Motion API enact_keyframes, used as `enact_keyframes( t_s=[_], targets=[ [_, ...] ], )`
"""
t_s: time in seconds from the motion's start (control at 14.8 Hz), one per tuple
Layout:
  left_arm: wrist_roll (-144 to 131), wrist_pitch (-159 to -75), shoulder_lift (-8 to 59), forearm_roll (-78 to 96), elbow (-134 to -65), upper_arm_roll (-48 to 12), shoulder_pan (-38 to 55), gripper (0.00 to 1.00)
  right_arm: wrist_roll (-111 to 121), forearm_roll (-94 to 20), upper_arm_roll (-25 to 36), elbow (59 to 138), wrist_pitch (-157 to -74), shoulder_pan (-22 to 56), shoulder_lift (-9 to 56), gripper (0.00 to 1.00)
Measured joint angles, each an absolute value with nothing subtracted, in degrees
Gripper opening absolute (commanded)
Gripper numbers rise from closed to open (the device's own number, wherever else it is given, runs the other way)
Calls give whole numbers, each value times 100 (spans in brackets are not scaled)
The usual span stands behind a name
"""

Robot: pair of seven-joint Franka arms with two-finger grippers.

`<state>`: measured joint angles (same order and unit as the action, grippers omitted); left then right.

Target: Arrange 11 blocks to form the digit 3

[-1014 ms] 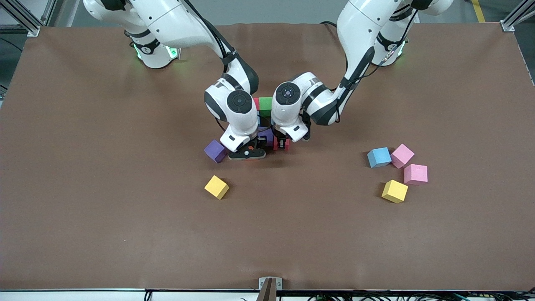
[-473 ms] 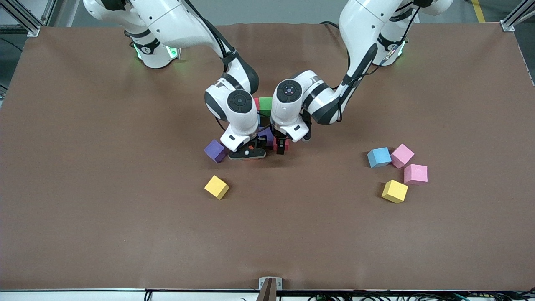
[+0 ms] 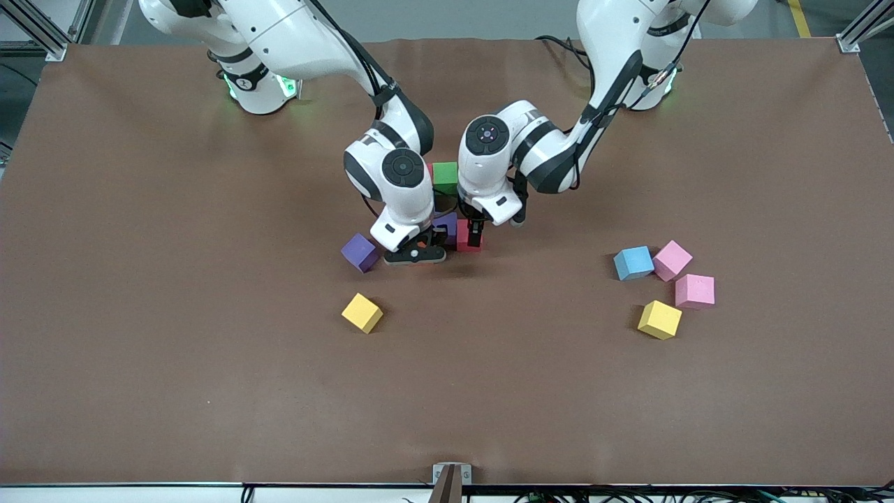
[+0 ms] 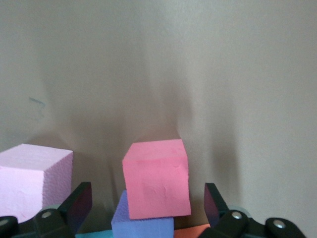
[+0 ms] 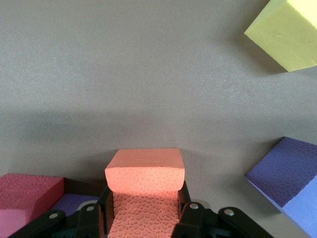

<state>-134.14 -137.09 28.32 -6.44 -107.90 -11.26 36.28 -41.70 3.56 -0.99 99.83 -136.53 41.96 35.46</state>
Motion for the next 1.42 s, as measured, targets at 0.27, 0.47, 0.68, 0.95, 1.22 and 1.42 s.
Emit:
enact_keyframes(
  t_s=[0.27,0.47,0.68,0.95,1.22,1.42],
  targets=[
    [-12919,-13704,2670,-644,-10842,-1114,3250,100,-4183,355,-102,9987,-13636,4197,3546,99],
    [-12137,-13623,2526,-644,-10846,-1111,2791,100,-4296,355,-102,9987,-13587,4197,3545,100],
    [-11238,-13339,2364,-644,-10838,-1107,2230,100,-4335,355,-102,9987,-13585,4197,3540,100],
    [-10475,-13035,2271,-644,-10677,-1097,1597,100,-4347,355,-102,9986,-13585,4197,3522,100],
    [-9820,-13020,2336,-644,-10415,-1078,1031,100,-4380,355,-102,9968,-13586,4197,3484,100],
    [-9317,-13005,2546,-645,-10245,-1055,641,100,-4396,355,-98,9934,-13585,4197,3401,100]
  ],
)
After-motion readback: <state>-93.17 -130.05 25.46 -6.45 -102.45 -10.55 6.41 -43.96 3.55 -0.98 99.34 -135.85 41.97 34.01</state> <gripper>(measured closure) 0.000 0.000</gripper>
